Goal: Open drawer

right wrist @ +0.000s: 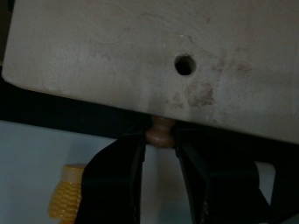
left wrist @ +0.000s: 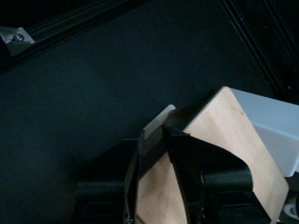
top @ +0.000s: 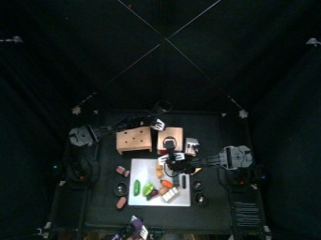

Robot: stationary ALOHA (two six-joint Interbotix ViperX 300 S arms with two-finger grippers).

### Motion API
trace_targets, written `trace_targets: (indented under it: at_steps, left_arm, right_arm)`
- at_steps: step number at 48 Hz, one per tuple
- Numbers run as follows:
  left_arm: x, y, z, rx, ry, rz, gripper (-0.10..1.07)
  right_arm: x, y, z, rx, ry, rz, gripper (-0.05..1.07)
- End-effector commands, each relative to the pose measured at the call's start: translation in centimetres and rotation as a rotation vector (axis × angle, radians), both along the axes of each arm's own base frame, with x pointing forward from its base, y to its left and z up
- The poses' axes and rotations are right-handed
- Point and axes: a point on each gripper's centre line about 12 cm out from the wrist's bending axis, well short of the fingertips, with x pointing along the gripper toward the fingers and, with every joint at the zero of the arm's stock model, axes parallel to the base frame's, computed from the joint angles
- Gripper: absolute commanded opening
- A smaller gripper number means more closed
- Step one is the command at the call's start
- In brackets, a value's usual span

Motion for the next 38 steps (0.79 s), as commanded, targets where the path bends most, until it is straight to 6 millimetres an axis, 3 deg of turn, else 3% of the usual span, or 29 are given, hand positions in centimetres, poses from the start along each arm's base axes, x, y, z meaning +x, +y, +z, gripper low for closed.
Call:
trace_targets:
  at_steps: [1,38]
  left_arm:
    - [0.4,0.1,1.3,0.018,-0.025,-0.005,0.68]
    - [0.3,0.2,1.3,0.019,-0.025,-0.002,0.68]
  right_arm:
    - [0.6,0.1,1.6,0.001,-0.044,-0.003,0.57]
    - [1.0,2.9,1.6,0.051,-0.056,0.025,0.56]
